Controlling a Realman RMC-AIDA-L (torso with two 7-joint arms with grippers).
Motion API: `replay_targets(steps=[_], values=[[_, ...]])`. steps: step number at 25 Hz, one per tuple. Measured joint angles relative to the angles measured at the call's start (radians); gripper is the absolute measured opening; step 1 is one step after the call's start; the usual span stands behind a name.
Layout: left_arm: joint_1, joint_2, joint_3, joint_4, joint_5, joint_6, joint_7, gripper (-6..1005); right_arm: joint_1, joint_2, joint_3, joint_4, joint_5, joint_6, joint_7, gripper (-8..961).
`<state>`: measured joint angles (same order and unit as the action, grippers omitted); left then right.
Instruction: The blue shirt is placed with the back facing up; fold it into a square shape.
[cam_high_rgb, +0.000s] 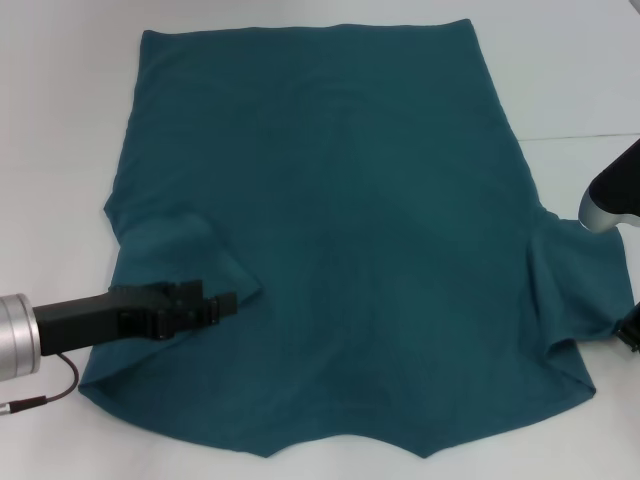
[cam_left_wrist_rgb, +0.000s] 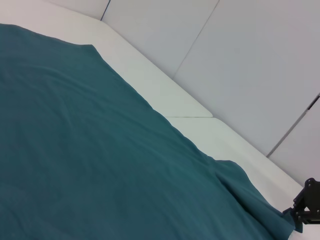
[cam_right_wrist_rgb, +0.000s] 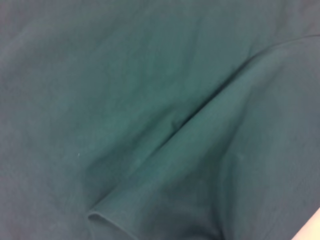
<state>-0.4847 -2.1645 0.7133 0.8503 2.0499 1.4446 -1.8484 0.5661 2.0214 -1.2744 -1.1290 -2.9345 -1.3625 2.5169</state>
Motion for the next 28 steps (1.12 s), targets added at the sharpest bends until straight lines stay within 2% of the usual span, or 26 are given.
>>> replay_targets(steps=[2, 7, 12, 16, 28], values=[[0.0, 0.0, 0.0, -0.002, 0.0, 0.0, 0.0, 723, 0.0, 0.0, 0.001, 0.0, 0.0, 0.002, 0.0, 127], [0.0, 0.0, -0.002, -0.011, 0.0, 0.0, 0.001, 724, 0.0, 0.0, 0.003, -0.011, 0.0, 0.002, 0.0, 19], [0.005, 0.0, -0.004, -0.011, -0.001, 0.0, 0.002, 725, 0.0, 0.001, 0.003, -0.066, 0.0, 0.003, 0.002, 17], [0.009, 0.0, -0.005, -0.011, -0.002, -0.004, 0.003, 726, 0.008, 0.012, -0.014, -0.12, 0.0, 0.021, 0.002, 18], [0.031, 0.0, -0.057, -0.011, 0.001, 0.004, 0.003, 727, 0.086, 0.026, -0.166, -0.142, -0.001, 0.047, -0.046, 31]])
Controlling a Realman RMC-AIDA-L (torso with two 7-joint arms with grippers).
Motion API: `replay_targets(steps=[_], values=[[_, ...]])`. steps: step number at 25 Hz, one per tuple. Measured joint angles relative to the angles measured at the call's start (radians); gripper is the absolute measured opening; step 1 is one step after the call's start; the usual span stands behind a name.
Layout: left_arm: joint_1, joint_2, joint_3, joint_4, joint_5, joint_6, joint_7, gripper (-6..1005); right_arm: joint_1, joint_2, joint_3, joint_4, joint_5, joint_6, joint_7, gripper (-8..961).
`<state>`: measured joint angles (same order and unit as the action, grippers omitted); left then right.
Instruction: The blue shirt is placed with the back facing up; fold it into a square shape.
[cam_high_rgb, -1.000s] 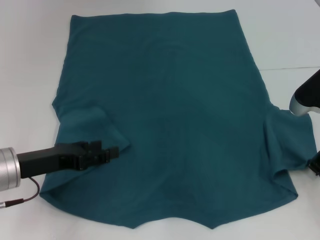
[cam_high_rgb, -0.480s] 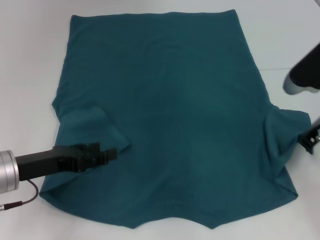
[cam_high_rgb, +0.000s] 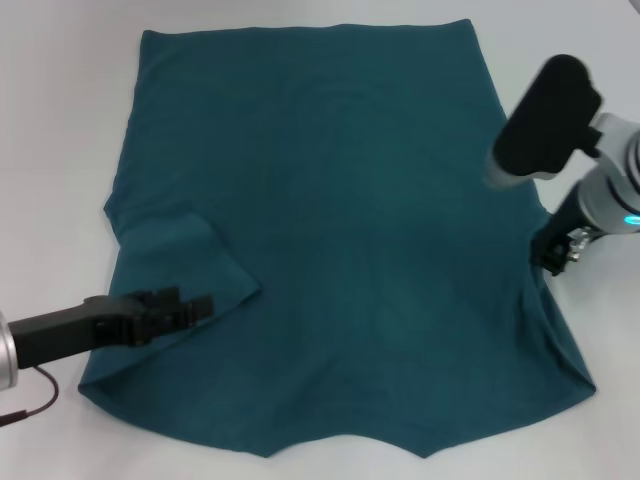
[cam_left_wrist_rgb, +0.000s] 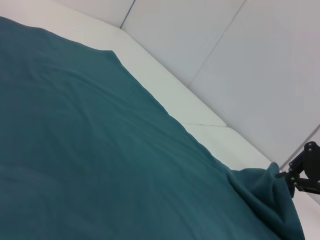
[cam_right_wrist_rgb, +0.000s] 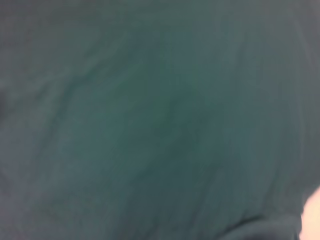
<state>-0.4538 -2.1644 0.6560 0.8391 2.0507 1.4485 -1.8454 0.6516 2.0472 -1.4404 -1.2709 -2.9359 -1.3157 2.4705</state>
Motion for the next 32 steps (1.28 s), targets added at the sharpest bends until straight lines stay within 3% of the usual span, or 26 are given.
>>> replay_targets(steps=[15, 31, 32], values=[[0.034, 0.0, -0.026, 0.0, 0.005, 0.0, 0.003, 730, 0.046, 0.026, -0.158, -0.003, 0.0, -0.01, -0.113, 78], [0.043, 0.0, -0.026, 0.0, 0.006, -0.007, 0.012, 732, 0.038, 0.044, -0.169, -0.004, 0.004, -0.003, -0.139, 128], [0.044, 0.0, -0.026, 0.0, 0.007, -0.007, 0.012, 733, 0.038, 0.045, -0.167, -0.006, 0.004, -0.002, -0.136, 197]])
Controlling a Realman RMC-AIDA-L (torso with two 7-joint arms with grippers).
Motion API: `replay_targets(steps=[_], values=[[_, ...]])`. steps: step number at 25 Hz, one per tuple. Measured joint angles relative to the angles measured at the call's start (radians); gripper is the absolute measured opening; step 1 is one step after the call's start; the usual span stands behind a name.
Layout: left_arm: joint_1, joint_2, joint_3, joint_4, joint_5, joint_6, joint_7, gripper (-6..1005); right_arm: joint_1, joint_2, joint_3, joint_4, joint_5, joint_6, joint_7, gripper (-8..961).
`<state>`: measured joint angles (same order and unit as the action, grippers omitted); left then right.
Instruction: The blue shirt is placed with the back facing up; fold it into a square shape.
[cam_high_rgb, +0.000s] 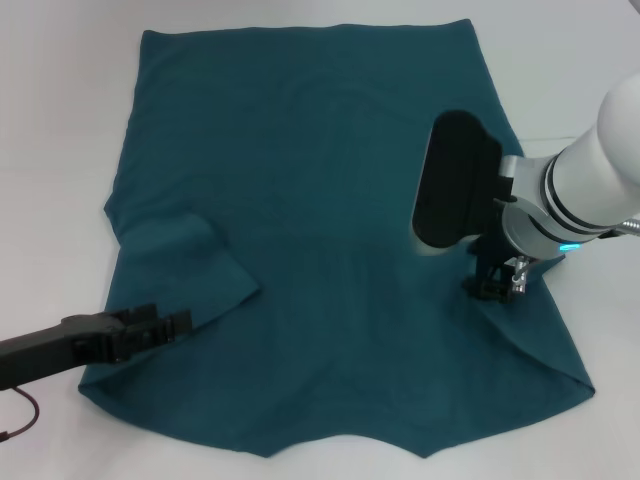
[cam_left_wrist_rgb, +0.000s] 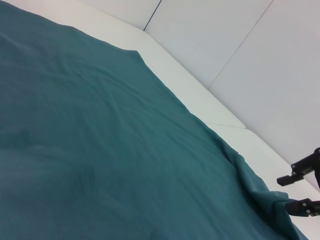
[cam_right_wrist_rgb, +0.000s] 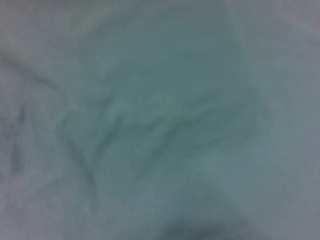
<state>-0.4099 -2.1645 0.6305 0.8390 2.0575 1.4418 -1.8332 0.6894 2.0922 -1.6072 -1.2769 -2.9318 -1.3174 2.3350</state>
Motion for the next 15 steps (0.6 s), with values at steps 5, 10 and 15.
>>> replay_targets(steps=[5, 10, 15], values=[[0.0, 0.0, 0.0, 0.0, 0.001, -0.006, 0.004, 733, 0.003, 0.004, 0.043, -0.03, 0.024, -0.007, 0.031, 478], [-0.002, 0.002, 0.0, 0.001, 0.003, -0.012, 0.014, 734, 0.006, 0.004, 0.125, -0.072, 0.111, -0.066, 0.042, 690], [-0.006, 0.003, 0.0, 0.005, 0.003, -0.012, 0.016, 735, 0.009, 0.002, 0.246, -0.079, 0.124, -0.113, 0.062, 803]])
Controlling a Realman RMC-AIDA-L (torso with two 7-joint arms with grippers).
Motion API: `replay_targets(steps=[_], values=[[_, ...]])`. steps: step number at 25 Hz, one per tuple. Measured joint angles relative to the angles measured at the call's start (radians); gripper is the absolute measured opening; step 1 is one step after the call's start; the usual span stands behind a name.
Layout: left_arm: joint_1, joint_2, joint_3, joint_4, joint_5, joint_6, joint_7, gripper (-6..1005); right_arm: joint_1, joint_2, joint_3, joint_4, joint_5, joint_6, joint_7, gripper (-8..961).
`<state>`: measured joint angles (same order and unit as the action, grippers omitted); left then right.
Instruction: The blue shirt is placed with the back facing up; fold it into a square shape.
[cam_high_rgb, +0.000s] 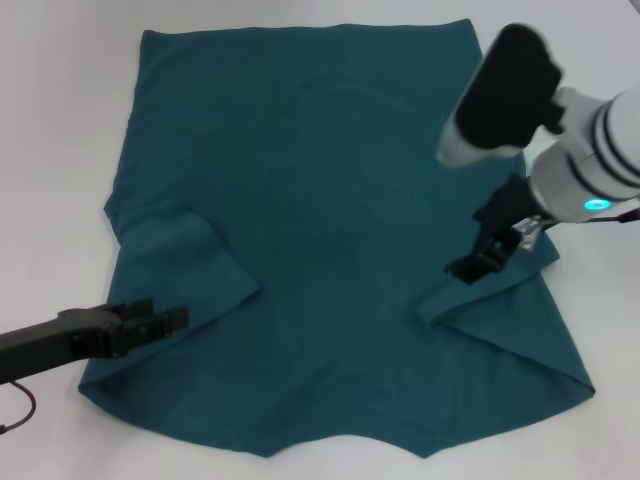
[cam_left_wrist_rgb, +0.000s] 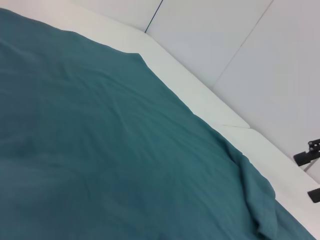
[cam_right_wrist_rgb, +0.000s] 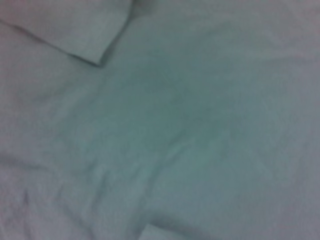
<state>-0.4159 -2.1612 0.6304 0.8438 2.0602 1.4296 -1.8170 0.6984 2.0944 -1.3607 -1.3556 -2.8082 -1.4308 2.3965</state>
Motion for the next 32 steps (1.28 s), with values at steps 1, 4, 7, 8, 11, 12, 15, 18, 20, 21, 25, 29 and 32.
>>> replay_targets(steps=[1, 4, 7, 8, 11, 12, 15, 18, 20, 21, 25, 29, 32], values=[[-0.001, 0.0, 0.0, 0.0, 0.0, 0.0, 0.001, 735, 0.0, -0.001, 0.015, 0.0, -0.003, -0.012, 0.006, 802], [-0.002, 0.001, 0.0, 0.001, 0.0, 0.0, 0.002, 736, -0.007, -0.004, 0.056, 0.0, -0.046, -0.049, 0.027, 799], [-0.002, 0.001, 0.0, 0.001, 0.0, 0.0, 0.007, 736, -0.014, -0.008, 0.115, 0.008, -0.111, -0.063, 0.049, 797], [-0.002, 0.001, 0.0, 0.002, 0.0, 0.0, 0.009, 736, -0.016, -0.011, 0.137, 0.017, -0.121, -0.059, 0.057, 797], [-0.003, 0.0, 0.001, -0.002, -0.001, -0.001, 0.011, 737, -0.021, -0.019, 0.203, 0.061, -0.122, -0.006, 0.087, 795], [-0.003, 0.0, 0.003, -0.003, -0.001, -0.001, 0.011, 737, -0.023, -0.02, 0.228, 0.082, -0.123, 0.02, 0.096, 795], [-0.003, -0.001, 0.006, -0.003, -0.001, -0.001, 0.012, 737, -0.024, -0.014, 0.298, 0.149, -0.123, 0.107, 0.106, 790], [-0.003, -0.001, 0.006, -0.009, -0.003, 0.002, 0.012, 738, -0.025, -0.008, 0.346, 0.219, -0.111, 0.197, 0.104, 777], [-0.002, -0.001, 0.006, -0.011, -0.004, 0.002, 0.012, 738, -0.028, -0.007, 0.372, 0.281, -0.077, 0.262, 0.097, 769], [-0.002, -0.002, 0.006, -0.015, -0.004, 0.002, 0.012, 738, -0.03, -0.008, 0.388, 0.312, -0.051, 0.294, 0.092, 764], [-0.001, -0.002, 0.007, -0.018, -0.002, 0.002, 0.012, 739, -0.039, -0.018, 0.46, 0.416, 0.045, 0.392, 0.062, 747], [0.0, -0.002, 0.004, -0.018, -0.001, 0.003, 0.012, 740, -0.045, -0.02, 0.498, 0.458, 0.08, 0.432, 0.047, 730], [0.001, -0.002, 0.007, -0.019, -0.001, 0.0, 0.012, 740, -0.055, -0.022, 0.519, 0.485, 0.115, 0.459, 0.03, 718]])
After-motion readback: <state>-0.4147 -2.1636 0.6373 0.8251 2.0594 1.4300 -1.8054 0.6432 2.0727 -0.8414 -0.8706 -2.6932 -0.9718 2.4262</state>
